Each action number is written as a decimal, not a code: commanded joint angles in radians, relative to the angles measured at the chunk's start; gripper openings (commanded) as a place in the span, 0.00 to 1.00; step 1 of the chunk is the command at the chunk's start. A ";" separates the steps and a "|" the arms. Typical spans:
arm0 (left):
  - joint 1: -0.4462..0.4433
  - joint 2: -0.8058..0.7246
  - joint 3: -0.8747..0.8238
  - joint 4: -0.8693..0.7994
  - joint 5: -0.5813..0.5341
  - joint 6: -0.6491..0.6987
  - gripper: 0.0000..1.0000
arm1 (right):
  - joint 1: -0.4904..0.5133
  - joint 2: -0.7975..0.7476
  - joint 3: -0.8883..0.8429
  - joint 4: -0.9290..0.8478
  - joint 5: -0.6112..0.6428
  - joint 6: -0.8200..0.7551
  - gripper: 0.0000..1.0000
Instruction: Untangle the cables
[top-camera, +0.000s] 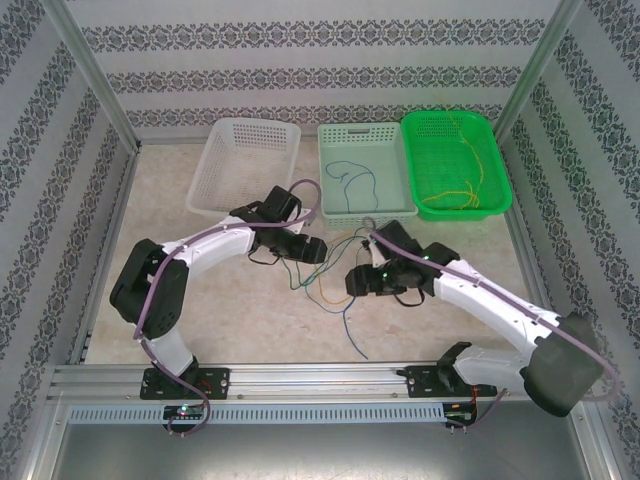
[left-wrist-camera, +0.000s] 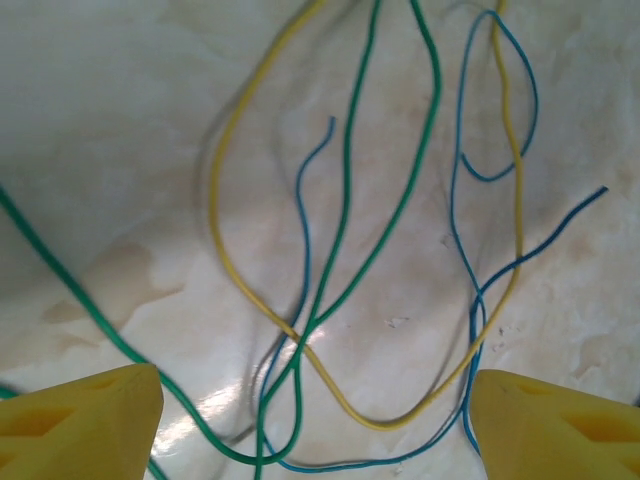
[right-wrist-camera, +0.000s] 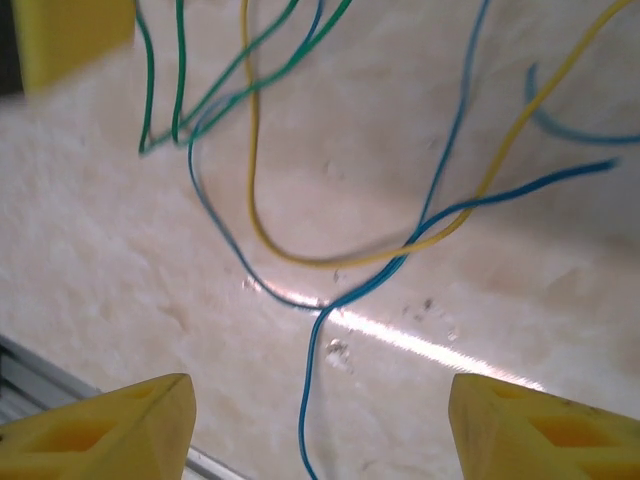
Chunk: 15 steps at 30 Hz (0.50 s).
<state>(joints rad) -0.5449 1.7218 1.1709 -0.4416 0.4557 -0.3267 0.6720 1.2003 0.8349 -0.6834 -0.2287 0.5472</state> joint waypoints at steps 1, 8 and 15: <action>0.022 -0.015 0.011 -0.005 -0.016 -0.035 0.82 | 0.085 0.065 -0.024 -0.016 0.088 0.063 0.63; 0.071 -0.058 -0.035 0.017 -0.014 -0.071 0.83 | 0.236 0.212 0.024 -0.044 0.134 0.089 0.58; 0.104 -0.110 -0.044 0.016 -0.013 -0.086 0.84 | 0.340 0.368 0.047 -0.077 0.140 0.129 0.50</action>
<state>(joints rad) -0.4648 1.6585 1.1343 -0.4339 0.4404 -0.3851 0.9821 1.5299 0.8597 -0.7212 -0.1192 0.6380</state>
